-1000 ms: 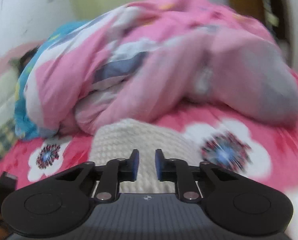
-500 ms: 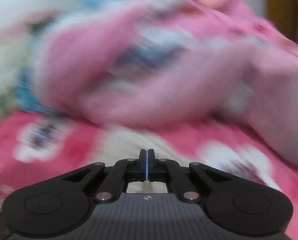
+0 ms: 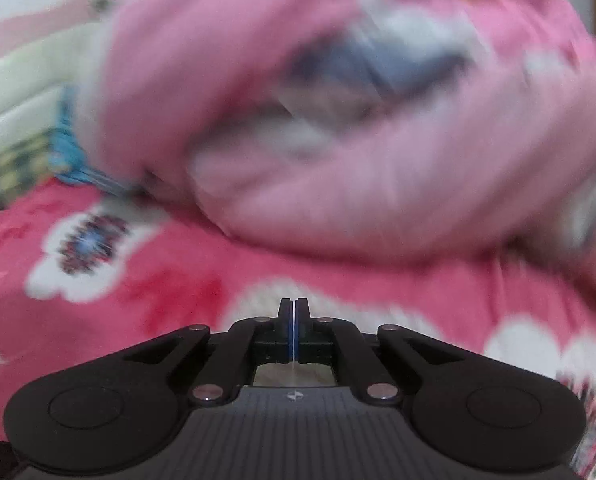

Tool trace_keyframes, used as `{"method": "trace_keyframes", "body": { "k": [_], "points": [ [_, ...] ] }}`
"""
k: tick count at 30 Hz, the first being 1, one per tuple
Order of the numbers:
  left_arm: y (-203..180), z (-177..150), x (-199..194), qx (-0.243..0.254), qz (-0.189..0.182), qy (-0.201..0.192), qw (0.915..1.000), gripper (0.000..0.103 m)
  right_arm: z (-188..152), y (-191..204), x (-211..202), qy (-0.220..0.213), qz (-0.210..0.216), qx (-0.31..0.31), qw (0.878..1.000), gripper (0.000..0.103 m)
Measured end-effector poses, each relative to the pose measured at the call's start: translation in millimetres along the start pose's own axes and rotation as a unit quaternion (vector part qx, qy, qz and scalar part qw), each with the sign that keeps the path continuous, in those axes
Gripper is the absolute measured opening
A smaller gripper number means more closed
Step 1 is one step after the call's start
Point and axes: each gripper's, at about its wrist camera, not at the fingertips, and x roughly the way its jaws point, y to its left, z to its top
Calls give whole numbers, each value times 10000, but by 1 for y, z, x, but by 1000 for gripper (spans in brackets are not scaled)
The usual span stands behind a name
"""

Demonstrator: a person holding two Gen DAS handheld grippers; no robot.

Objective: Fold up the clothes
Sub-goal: 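Press and smooth the folded cardigan with both grippers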

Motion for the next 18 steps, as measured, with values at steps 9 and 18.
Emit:
{"method": "trace_keyframes", "body": {
  "k": [9, 18],
  "points": [
    [6, 9, -7, -143, -42, 173, 9997, 103, -30, -17, 37, 277, 220, 422, 9985, 0],
    [23, 27, -15, -589, -112, 559, 9966, 103, -23, -25, -42, 553, 239, 884, 9943, 0]
  ]
}}
